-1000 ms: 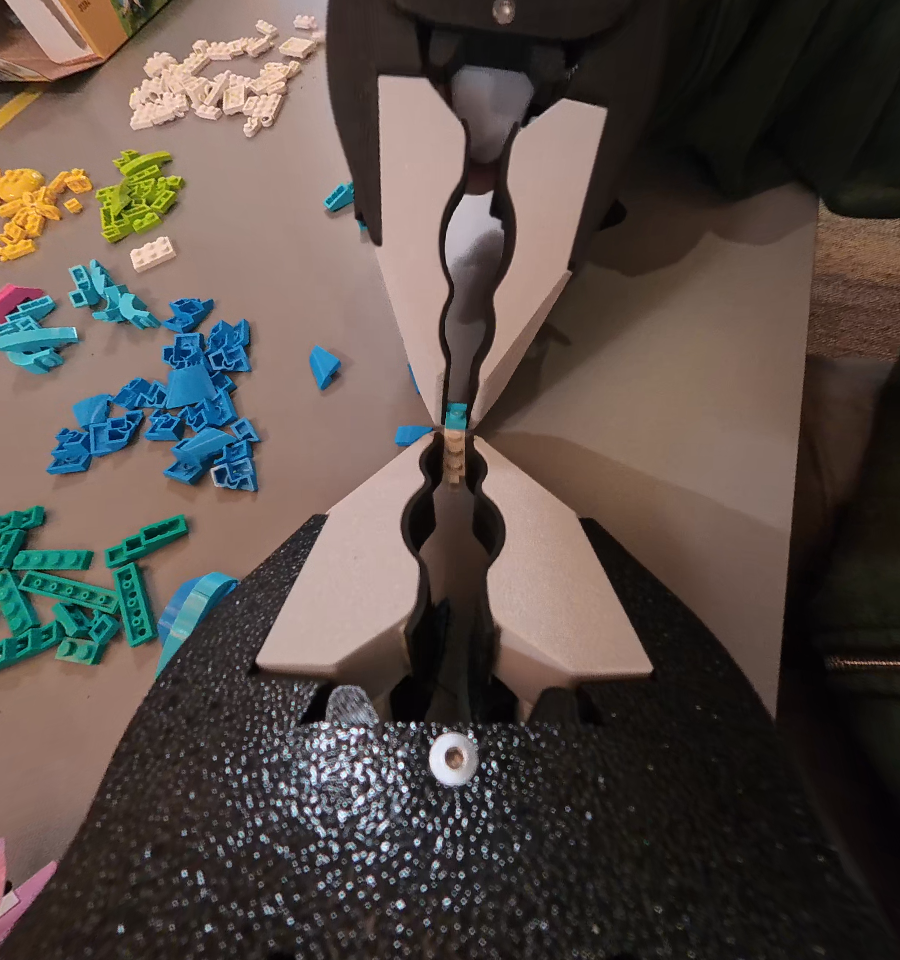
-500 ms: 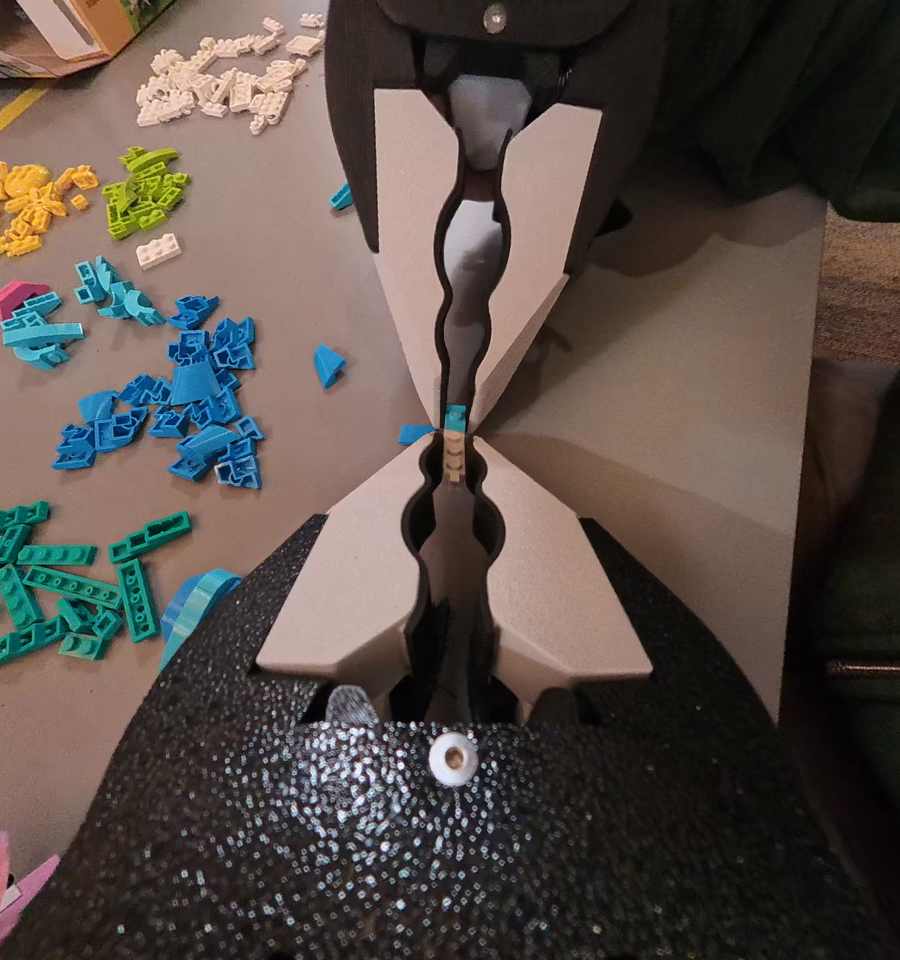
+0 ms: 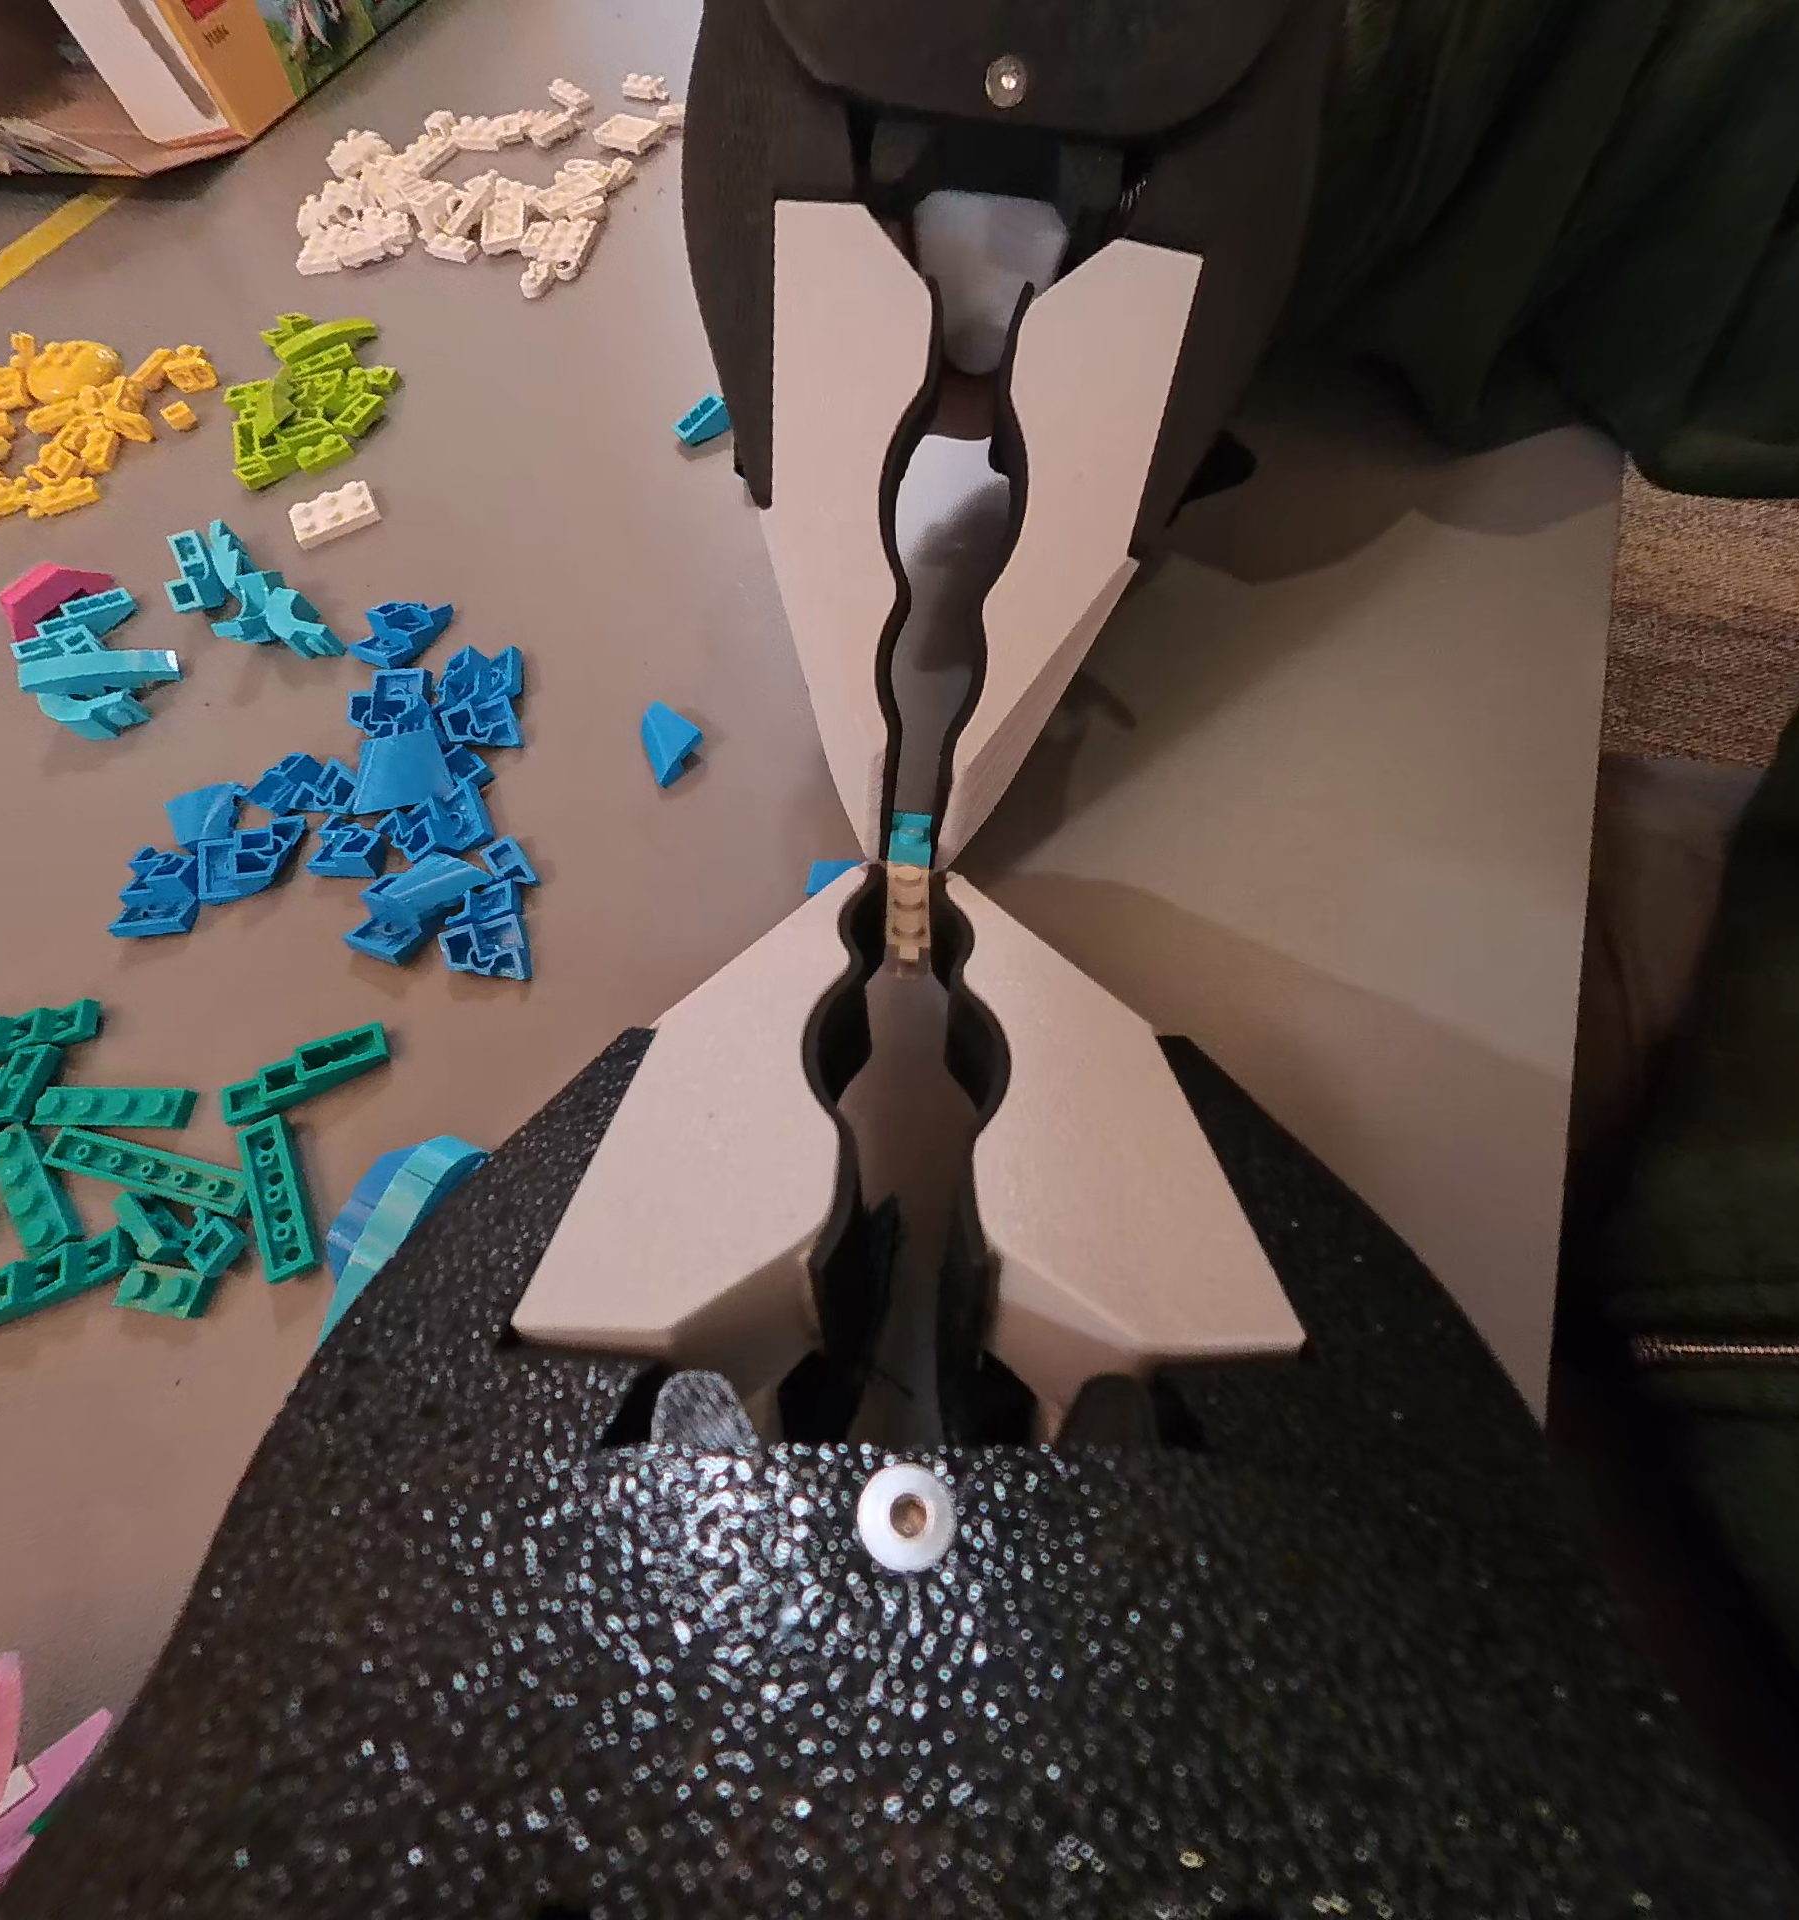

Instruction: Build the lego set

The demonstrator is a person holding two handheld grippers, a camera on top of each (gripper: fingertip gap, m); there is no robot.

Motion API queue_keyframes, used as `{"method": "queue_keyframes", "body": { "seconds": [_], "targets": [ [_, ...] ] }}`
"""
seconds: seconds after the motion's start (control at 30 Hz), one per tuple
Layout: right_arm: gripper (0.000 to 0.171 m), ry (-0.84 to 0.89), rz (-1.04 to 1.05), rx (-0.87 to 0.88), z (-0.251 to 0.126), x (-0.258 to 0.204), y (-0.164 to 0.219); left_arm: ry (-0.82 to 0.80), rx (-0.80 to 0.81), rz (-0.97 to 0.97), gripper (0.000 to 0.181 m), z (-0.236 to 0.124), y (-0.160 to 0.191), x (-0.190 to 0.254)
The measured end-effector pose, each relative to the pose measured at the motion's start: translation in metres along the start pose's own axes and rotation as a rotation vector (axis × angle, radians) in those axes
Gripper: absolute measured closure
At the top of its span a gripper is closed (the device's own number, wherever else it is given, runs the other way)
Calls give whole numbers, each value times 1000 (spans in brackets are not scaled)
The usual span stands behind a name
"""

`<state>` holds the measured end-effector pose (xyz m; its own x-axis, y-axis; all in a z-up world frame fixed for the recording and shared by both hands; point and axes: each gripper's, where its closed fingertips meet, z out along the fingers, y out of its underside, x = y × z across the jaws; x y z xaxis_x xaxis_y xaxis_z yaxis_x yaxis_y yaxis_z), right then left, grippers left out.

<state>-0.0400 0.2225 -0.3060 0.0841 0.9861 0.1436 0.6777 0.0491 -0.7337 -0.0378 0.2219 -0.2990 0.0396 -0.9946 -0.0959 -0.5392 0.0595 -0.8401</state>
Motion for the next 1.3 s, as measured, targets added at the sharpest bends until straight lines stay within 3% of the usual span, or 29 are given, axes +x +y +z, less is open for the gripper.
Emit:
{"method": "queue_keyframes", "body": {
  "seconds": [0.7, 0.97, 1.07, 1.3],
  "targets": [
    [164, -17, -10, 15, 0, -1, 2, -13, -13, 33, 175, 2, 1, 1],
    [165, 77, 39, 95, -32, 23, -3, -27, 24, -7, 175, 0, -4, -5],
    [165, 149, 81, 30, -50, 39, 14, -20, 17, -19, 175, 1, -3, -5],
    [165, 119, 152, -189, -60, 32, 57, -20, -25, 24, 175, 5, 2, -1]
  ]
}}
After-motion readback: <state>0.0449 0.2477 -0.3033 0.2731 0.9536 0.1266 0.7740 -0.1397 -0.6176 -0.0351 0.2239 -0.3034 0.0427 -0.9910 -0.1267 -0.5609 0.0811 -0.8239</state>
